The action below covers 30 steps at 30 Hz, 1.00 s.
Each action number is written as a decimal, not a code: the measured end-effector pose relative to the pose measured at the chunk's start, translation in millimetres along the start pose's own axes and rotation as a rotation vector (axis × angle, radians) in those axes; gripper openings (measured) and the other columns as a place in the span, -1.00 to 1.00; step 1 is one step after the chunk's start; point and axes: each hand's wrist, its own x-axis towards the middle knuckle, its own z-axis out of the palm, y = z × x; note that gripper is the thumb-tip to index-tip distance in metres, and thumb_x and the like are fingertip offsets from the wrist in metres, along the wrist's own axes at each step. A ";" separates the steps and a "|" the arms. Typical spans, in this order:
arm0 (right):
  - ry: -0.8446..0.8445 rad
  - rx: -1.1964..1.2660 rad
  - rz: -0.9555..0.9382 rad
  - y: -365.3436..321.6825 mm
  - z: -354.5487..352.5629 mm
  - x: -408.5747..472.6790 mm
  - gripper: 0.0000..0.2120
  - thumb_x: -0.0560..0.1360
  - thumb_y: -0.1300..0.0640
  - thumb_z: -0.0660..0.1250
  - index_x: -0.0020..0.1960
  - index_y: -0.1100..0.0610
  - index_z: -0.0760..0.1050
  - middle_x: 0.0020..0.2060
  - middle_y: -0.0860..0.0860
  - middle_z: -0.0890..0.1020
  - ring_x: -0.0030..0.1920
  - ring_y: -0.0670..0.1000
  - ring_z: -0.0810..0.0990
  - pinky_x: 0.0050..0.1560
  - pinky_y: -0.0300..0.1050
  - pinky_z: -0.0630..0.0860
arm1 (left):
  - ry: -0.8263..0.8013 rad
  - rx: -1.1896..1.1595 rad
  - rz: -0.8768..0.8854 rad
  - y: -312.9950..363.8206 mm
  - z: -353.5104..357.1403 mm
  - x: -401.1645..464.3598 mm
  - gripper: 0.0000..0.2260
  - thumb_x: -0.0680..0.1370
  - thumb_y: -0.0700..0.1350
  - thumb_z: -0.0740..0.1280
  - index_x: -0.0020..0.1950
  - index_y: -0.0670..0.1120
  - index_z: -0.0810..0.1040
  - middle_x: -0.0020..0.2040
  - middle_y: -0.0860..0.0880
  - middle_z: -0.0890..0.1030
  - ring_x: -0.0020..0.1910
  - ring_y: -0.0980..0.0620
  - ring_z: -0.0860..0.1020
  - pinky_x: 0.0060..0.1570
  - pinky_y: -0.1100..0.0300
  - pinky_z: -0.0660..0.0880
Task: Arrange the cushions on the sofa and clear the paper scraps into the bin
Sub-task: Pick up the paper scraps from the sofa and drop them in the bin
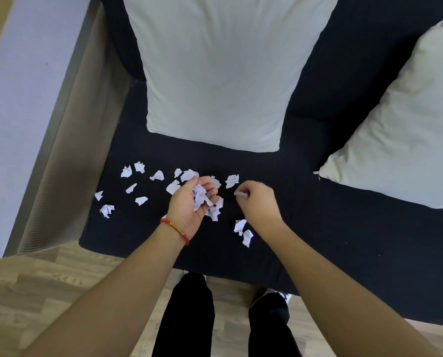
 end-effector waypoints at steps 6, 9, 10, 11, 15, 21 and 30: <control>0.034 0.151 -0.184 -49.4 -29.8 -13.7 -0.96 0.59 0.11 0.41 0.03 0.00 0.62 -0.03 -0.06 0.60 -0.06 -0.10 0.60 -0.10 -0.22 0.61 | -0.122 -0.042 -0.106 -12.1 26.6 -4.8 -0.65 0.75 0.02 0.19 0.13 -0.18 0.67 0.10 -0.15 0.74 0.03 -0.03 0.73 0.02 0.09 0.68; -0.046 0.089 -0.263 -61.4 -35.8 -20.4 -0.91 0.60 0.01 0.39 0.03 -0.01 0.64 -0.11 -0.10 0.64 -0.09 -0.10 0.63 -0.07 -0.09 0.64 | -0.199 -0.054 -0.117 -12.4 39.1 -8.2 -0.62 0.76 -0.02 0.17 -0.08 -0.11 0.70 -0.18 -0.05 0.73 -0.18 0.07 0.72 -0.24 0.21 0.63; -0.035 0.082 -0.271 -62.7 -38.9 -22.7 -0.86 0.63 -0.01 0.34 -0.02 0.00 0.64 -0.19 -0.10 0.65 -0.15 -0.09 0.64 -0.10 -0.05 0.64 | -0.217 -0.053 -0.102 -12.5 41.9 -8.8 -0.57 0.76 -0.05 0.15 -0.18 -0.10 0.68 -0.29 -0.03 0.69 -0.27 0.09 0.69 -0.30 0.24 0.61; -0.008 0.084 -0.269 -62.5 -42.7 -24.1 -0.77 0.66 -0.02 0.29 -0.08 0.02 0.63 -0.26 -0.07 0.64 -0.22 -0.06 0.63 -0.15 0.02 0.64 | -0.226 -0.059 -0.099 -11.9 44.1 -9.7 -0.56 0.76 -0.05 0.14 -0.22 -0.11 0.65 -0.34 -0.02 0.67 -0.31 0.09 0.68 -0.30 0.23 0.61; 0.098 0.270 -0.191 -55.6 -60.7 -28.4 -0.65 0.72 -0.04 0.21 -0.07 0.08 0.67 -0.26 -0.04 0.70 -0.20 -0.04 0.68 -0.15 0.00 0.63 | -0.222 -0.090 -0.102 -4.0 48.4 -12.7 -0.67 0.72 0.03 0.19 -0.05 -0.15 0.61 -0.10 -0.09 0.72 -0.13 -0.02 0.70 -0.02 0.09 0.63; 0.244 0.749 0.181 -25.3 -63.0 -29.2 -0.68 0.72 -0.02 0.19 0.05 0.08 0.67 -0.08 0.01 0.75 -0.07 -0.07 0.74 -0.07 -0.08 0.70 | -0.164 -0.225 -0.098 7.8 45.4 -6.4 -0.53 0.70 0.05 0.25 -0.28 -0.13 0.70 -0.16 -0.10 0.70 -0.21 -0.09 0.73 -0.20 0.07 0.71; -0.133 -0.216 0.205 35.8 36.1 -72.4 -0.44 0.55 -0.12 0.46 0.43 -0.04 0.29 0.21 0.06 0.38 0.03 0.14 0.58 -0.07 0.01 0.63 | -0.130 -0.160 -0.063 20.2 19.2 -4.7 -0.50 0.71 0.05 0.24 -0.29 -0.14 0.74 -0.20 -0.11 0.71 -0.18 -0.10 0.75 -0.21 0.06 0.71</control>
